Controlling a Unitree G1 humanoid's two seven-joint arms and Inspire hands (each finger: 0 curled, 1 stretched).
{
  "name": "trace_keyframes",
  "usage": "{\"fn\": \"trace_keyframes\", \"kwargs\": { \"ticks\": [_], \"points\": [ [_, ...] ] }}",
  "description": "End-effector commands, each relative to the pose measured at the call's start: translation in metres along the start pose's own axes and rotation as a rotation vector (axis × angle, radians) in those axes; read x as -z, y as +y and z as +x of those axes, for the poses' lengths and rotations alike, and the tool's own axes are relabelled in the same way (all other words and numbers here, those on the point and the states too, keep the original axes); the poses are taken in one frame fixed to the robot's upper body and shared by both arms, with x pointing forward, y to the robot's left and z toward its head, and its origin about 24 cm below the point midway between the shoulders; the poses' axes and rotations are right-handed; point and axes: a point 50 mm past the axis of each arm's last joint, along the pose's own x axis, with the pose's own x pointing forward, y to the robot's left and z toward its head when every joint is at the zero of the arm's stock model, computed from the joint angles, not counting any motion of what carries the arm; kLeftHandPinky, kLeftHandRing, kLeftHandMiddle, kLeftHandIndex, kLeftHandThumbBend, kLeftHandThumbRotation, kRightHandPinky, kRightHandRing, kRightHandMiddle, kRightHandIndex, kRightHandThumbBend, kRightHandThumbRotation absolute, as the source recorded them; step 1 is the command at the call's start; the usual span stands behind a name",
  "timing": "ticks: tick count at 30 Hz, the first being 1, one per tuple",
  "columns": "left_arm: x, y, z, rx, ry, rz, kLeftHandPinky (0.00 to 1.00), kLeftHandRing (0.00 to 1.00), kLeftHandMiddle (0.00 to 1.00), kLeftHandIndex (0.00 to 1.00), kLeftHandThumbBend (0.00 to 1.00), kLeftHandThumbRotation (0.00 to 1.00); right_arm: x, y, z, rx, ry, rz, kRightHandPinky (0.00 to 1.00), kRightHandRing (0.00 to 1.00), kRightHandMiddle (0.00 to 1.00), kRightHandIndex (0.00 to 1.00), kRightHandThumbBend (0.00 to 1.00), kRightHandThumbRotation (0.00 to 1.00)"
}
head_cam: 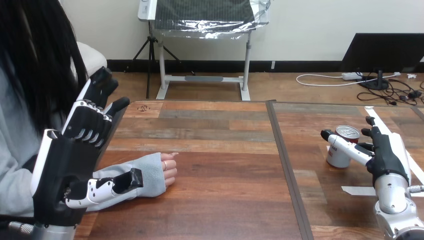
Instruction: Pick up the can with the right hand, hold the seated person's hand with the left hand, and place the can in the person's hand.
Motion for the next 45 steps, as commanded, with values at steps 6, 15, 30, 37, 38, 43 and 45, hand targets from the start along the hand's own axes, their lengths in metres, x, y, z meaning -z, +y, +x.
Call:
{"fn": "trace_keyframes", "kwargs": {
  "ticks": [6,15,30,37,38,43,45],
  "points": [
    [-0.0076,-0.0008,0.0158,0.025,-0.081,0.014,0.88,0.97,0.98,0.94,1.0,0.37,-0.0424,-0.0067,0.0139,0.029,-0.113,0.032,0.72,0.81,0.92,0.98,1.0,0.54],
    [-0.0078,-0.0001,0.0166,0.033,-0.089,0.014,0.88,0.97,0.98,0.94,1.0,0.38,-0.0429,-0.0058,0.0139,0.023,-0.114,0.035,0.75,0.88,0.93,0.98,1.0,0.56],
    [-0.0079,0.0014,0.0167,0.022,-0.105,0.03,0.85,0.95,0.97,0.93,1.0,0.4,-0.0465,-0.0033,0.0147,0.003,-0.113,0.077,0.86,0.99,0.97,0.99,1.0,0.57],
    [-0.0081,0.0012,0.0166,0.013,-0.105,0.002,0.84,0.95,0.96,0.92,1.0,0.38,-0.048,-0.0026,0.0144,-0.001,-0.13,0.076,0.96,1.0,1.0,1.0,1.0,0.56],
    [-0.0082,0.0012,0.0166,0.011,-0.104,-0.001,0.84,0.95,0.96,0.92,1.0,0.38,-0.048,-0.0025,0.0143,-0.001,-0.131,0.076,0.97,1.0,1.0,1.0,1.0,0.56],
    [-0.0092,0.0018,0.0159,0.016,-0.097,0.005,0.83,0.95,0.96,0.92,1.0,0.37,-0.0489,-0.002,0.0147,-0.011,-0.129,0.081,0.99,1.0,1.0,1.0,1.0,0.56],
    [-0.0092,0.0021,0.0156,0.019,-0.093,-0.003,0.84,0.95,0.96,0.92,1.0,0.36,-0.0495,-0.0017,0.0148,-0.013,-0.13,0.079,0.99,1.0,1.0,1.0,1.0,0.57]
  ]
}}
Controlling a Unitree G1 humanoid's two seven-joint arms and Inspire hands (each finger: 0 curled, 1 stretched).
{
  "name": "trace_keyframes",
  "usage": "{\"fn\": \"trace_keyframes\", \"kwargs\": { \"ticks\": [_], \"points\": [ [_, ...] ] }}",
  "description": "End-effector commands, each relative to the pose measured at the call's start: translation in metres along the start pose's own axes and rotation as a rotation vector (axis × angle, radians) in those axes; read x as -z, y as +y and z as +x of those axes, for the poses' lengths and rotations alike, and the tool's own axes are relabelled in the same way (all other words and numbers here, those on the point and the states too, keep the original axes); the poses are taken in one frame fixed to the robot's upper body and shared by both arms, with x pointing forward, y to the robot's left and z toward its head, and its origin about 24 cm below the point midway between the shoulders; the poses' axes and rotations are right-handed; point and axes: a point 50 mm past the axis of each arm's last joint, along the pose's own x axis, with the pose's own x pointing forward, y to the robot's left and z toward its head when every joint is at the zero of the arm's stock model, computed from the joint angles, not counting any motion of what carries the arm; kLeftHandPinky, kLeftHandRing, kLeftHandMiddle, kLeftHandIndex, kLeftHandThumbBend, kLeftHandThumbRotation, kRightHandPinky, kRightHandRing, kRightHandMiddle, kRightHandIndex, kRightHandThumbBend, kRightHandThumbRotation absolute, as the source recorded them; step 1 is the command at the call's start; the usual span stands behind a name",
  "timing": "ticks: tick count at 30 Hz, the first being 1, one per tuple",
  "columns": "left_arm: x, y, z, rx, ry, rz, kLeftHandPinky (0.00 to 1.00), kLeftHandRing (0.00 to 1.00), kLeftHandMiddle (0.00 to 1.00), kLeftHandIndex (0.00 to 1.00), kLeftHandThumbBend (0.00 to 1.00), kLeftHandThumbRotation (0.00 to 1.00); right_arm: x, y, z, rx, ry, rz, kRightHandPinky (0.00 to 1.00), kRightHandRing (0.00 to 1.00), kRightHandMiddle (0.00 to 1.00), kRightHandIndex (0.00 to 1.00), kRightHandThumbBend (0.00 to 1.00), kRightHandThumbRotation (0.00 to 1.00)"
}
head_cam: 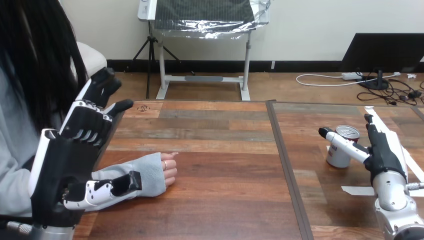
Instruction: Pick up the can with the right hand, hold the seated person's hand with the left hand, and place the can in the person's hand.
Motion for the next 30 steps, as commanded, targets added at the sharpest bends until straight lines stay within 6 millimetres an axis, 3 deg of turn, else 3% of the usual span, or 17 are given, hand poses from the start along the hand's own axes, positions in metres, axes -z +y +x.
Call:
{"fn": "trace_keyframes", "kwargs": {
  "ticks": [1,30],
  "points": [
    [-0.007,0.0018,0.0157,0.014,-0.068,-0.006,0.84,0.95,0.96,0.92,1.0,0.35,-0.0448,-0.0019,0.0131,0.015,-0.125,0.049,1.0,1.0,1.0,1.0,1.0,0.57],
    [-0.0094,0.0035,0.014,0.019,-0.067,-0.025,0.89,0.98,0.98,0.93,1.0,0.31,-0.0513,0.0014,0.0147,0.003,-0.132,0.022,1.0,1.0,1.0,1.0,1.0,0.6]
  ]
}}
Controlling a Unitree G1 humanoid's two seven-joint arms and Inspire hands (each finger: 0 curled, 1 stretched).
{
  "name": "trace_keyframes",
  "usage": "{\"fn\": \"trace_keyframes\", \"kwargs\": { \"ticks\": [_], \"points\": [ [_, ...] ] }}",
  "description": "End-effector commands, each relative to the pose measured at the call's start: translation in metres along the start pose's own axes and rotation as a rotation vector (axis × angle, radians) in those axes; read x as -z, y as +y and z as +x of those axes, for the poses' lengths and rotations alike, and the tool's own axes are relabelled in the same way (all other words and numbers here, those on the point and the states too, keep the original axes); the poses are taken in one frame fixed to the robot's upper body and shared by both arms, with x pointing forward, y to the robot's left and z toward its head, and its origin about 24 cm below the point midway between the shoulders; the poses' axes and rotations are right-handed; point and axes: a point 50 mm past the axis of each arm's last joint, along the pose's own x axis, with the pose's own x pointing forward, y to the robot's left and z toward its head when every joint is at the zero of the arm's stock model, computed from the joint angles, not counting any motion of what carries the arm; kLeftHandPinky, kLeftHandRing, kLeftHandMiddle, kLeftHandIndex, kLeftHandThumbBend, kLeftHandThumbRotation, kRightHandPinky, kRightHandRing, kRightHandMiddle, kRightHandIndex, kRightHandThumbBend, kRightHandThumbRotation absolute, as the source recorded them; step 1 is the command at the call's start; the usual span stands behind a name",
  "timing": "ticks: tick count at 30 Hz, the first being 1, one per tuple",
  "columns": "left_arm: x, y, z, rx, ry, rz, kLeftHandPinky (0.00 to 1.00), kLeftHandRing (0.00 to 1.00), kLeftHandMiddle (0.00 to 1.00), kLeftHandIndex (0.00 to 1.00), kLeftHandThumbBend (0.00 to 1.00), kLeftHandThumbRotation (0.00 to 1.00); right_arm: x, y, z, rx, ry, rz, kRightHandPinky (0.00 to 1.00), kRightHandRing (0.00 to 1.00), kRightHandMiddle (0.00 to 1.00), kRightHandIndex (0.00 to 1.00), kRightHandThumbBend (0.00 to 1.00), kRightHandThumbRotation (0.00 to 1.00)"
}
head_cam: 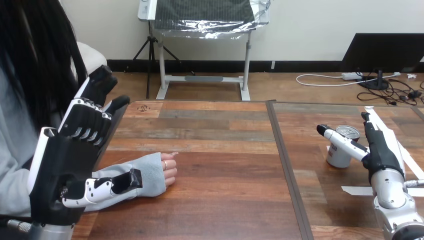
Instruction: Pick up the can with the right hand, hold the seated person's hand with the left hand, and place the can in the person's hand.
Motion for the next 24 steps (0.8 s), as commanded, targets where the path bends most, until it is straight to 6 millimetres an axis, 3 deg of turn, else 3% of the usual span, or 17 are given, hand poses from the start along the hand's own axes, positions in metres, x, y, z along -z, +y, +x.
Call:
{"fn": "trace_keyframes", "kwargs": {
  "ticks": [1,24],
  "points": [
    [-0.0084,0.0018,0.0123,0.015,-0.072,0.016,0.89,0.98,0.98,0.93,1.0,0.31,-0.0475,-0.0006,0.014,0.019,-0.123,0.025,1.0,1.0,1.0,1.0,1.0,0.61],
    [-0.0121,0.0005,0.0096,0.013,-0.063,0.001,0.89,0.98,0.97,0.92,1.0,0.3,-0.0504,0.0035,0.0151,0.006,-0.107,0.019,1.0,1.0,1.0,1.0,1.0,0.56]
  ]
}}
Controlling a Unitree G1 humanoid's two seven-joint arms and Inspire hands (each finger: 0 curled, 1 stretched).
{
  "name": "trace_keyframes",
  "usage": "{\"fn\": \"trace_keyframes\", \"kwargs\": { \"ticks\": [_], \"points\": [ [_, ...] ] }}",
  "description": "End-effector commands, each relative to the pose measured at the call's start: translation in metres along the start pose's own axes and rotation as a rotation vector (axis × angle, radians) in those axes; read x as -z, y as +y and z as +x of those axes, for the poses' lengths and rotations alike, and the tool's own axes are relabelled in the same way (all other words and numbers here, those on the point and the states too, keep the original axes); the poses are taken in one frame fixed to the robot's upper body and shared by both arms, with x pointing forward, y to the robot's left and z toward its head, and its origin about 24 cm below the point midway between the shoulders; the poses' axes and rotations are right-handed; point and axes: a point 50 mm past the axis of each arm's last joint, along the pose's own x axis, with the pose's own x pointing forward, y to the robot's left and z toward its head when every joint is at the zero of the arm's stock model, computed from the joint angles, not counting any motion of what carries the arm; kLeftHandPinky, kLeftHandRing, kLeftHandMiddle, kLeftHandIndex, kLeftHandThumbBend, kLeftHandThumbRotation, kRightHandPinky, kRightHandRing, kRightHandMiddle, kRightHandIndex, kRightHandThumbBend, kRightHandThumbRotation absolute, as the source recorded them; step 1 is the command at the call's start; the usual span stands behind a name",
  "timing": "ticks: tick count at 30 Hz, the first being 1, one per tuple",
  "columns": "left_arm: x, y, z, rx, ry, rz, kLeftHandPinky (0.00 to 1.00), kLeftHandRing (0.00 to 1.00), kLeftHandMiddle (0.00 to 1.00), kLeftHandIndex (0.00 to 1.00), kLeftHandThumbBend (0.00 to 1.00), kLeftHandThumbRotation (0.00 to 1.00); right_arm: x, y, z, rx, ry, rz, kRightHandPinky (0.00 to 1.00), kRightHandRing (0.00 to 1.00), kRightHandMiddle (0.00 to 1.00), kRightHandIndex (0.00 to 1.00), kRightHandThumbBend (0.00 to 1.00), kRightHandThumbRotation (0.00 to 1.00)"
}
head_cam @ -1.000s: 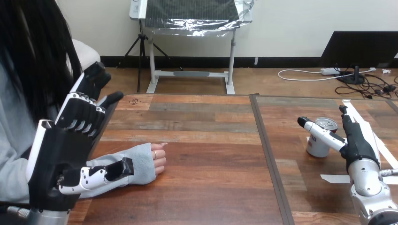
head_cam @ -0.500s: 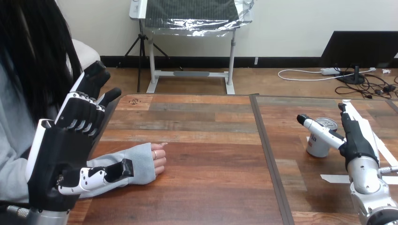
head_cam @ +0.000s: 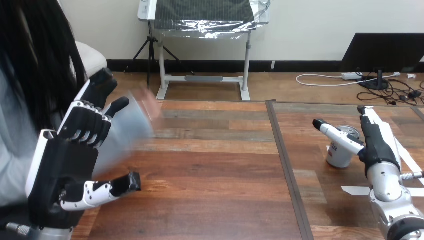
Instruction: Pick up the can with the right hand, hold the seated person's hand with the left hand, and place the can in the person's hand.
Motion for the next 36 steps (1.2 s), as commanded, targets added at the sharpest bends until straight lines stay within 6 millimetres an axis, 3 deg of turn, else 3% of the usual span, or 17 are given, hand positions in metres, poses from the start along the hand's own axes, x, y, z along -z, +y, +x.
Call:
{"fn": "trace_keyframes", "kwargs": {
  "ticks": [1,9,12,15,17,19,21,24,26,27,29,36],
  "points": [
    [-0.01,0.001,0.014,0.013,-0.083,0.02,0.89,0.98,0.97,0.92,1.0,0.3,-0.039,0.0,0.011,0.015,-0.092,0.019,1.0,1.0,1.0,1.0,1.0,0.56],
    [-0.011,0.002,0.011,0.015,-0.081,0.039,0.88,0.97,0.97,0.91,1.0,0.32,-0.037,0.001,0.012,0.011,-0.071,0.049,1.0,1.0,1.0,1.0,1.0,0.54],
    [-0.011,0.002,0.01,0.013,-0.08,0.039,0.87,0.97,0.96,0.91,1.0,0.33,-0.036,0.001,0.011,0.022,-0.062,0.036,0.95,1.0,0.99,1.0,1.0,0.54],
    [-0.012,0.002,0.009,0.007,-0.078,0.041,0.87,0.97,0.96,0.91,1.0,0.33,-0.036,0.001,0.011,0.031,-0.057,0.05,0.81,0.91,0.9,1.0,1.0,0.53],
    [-0.012,0.002,0.008,0.002,-0.074,0.046,0.86,0.97,0.96,0.91,1.0,0.33,-0.036,0.001,0.011,0.036,-0.056,0.065,0.57,0.65,0.67,1.0,1.0,0.5],
    [-0.013,0.002,0.008,0.001,-0.073,0.04,0.86,0.96,0.96,0.9,1.0,0.32,-0.035,0.001,0.011,0.035,-0.046,0.113,0.36,0.46,0.51,1.0,1.0,0.46],
    [-0.013,0.002,0.007,0.002,-0.073,0.033,0.85,0.96,0.95,0.9,1.0,0.32,-0.035,0.001,0.011,0.045,-0.044,0.123,0.29,0.39,0.47,1.0,1.0,0.44],
    [-0.014,0.003,0.006,0.007,-0.071,0.028,0.85,0.96,0.96,0.9,1.0,0.32,-0.034,0.001,0.011,0.061,-0.045,0.12,0.23,0.33,0.48,0.99,1.0,0.4],
    [-0.015,0.003,0.006,0.008,-0.07,0.03,0.85,0.96,0.96,0.9,1.0,0.31,-0.033,0.001,0.01,0.061,-0.042,0.133,0.24,0.36,0.64,0.98,1.0,0.35],
    [-0.015,0.003,0.006,0.009,-0.07,0.03,0.85,0.96,0.96,0.9,1.0,0.31,-0.032,0.001,0.01,0.067,-0.04,0.127,0.24,0.36,0.64,0.98,1.0,0.35],
    [-0.015,0.003,0.005,0.009,-0.071,0.029,0.86,0.96,0.95,0.9,1.0,0.31,-0.032,0.001,0.01,0.075,-0.039,0.118,0.25,0.35,0.75,0.97,1.0,0.31],
    [-0.018,0.003,0.003,-0.002,-0.053,0.023,0.86,0.95,0.95,0.89,1.0,0.3,-0.028,0.001,0.009,0.093,-0.032,0.127,0.34,0.45,0.85,0.95,1.0,0.26]
  ]
}}
